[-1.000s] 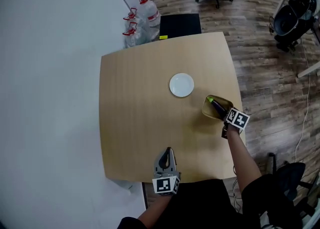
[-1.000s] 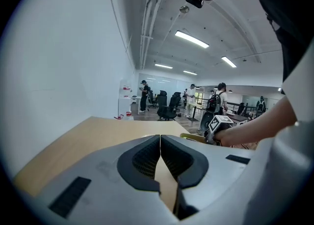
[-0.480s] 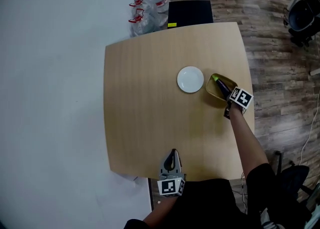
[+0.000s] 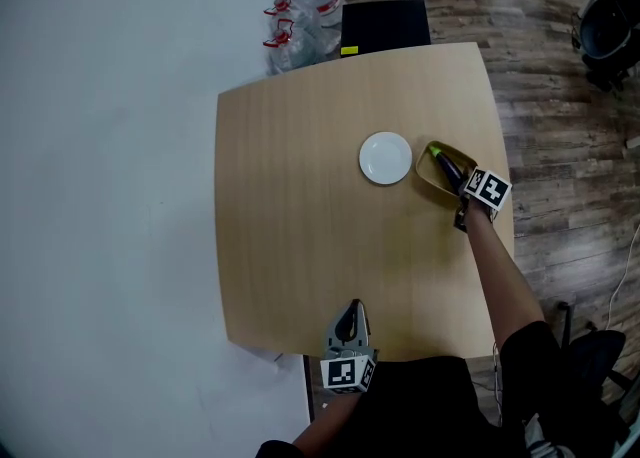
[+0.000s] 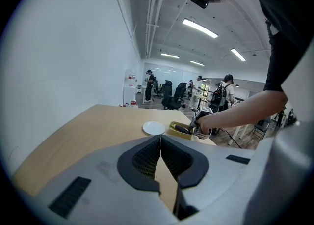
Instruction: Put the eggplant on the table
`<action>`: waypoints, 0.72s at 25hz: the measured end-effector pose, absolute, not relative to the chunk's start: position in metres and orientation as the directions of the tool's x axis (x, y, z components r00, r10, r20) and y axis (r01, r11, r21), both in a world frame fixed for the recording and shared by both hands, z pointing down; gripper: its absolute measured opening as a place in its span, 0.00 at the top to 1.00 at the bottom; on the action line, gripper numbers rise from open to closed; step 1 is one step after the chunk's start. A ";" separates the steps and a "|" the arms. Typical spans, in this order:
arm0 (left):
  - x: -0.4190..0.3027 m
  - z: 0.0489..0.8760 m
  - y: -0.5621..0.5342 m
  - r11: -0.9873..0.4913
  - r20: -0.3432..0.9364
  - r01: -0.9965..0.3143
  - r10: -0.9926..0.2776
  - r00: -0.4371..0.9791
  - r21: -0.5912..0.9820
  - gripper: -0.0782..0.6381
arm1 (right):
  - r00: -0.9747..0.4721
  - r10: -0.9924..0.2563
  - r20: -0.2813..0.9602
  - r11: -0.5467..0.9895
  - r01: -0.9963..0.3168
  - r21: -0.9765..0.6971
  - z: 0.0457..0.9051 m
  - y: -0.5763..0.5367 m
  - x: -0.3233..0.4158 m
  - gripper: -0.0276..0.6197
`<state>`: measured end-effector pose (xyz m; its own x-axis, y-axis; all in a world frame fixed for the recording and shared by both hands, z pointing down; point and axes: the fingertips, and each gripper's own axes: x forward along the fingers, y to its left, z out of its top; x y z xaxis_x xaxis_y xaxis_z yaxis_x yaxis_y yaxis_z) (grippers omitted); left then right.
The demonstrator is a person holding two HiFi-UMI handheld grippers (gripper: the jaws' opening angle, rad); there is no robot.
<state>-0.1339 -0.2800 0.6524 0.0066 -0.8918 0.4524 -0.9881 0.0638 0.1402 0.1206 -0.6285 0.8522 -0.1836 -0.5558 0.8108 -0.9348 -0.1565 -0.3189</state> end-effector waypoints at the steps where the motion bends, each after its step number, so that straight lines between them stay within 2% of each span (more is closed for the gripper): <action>1: -0.131 0.651 -0.280 0.052 0.455 -0.988 -0.890 0.020 0.145 0.87 | -0.192 -0.561 0.805 -0.147 -0.934 -0.325 0.848 -0.628 0.122 0.58; 6: -0.123 0.634 -0.277 0.019 0.411 -0.989 -0.911 0.044 0.147 0.87 | -0.238 -0.591 0.770 -0.098 -0.927 -0.362 0.813 -0.618 0.132 0.52; 11: -0.125 0.616 -0.267 -0.016 0.353 -0.988 -0.933 0.068 0.150 0.87 | -0.281 -0.645 0.710 -0.032 -0.919 -0.393 0.758 -0.580 0.140 0.52; 18: -0.136 0.595 -0.228 -0.059 0.295 -0.982 -0.949 0.111 0.181 0.87 | -0.394 -0.677 0.621 0.142 -0.898 -0.415 0.685 -0.495 0.089 0.52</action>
<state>-0.1358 -0.2276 0.5946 0.1113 -0.9490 0.2949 -0.9817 -0.0588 0.1812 0.0891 -0.4953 0.6849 -0.3943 -0.6772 0.6212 -0.8985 0.1422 -0.4153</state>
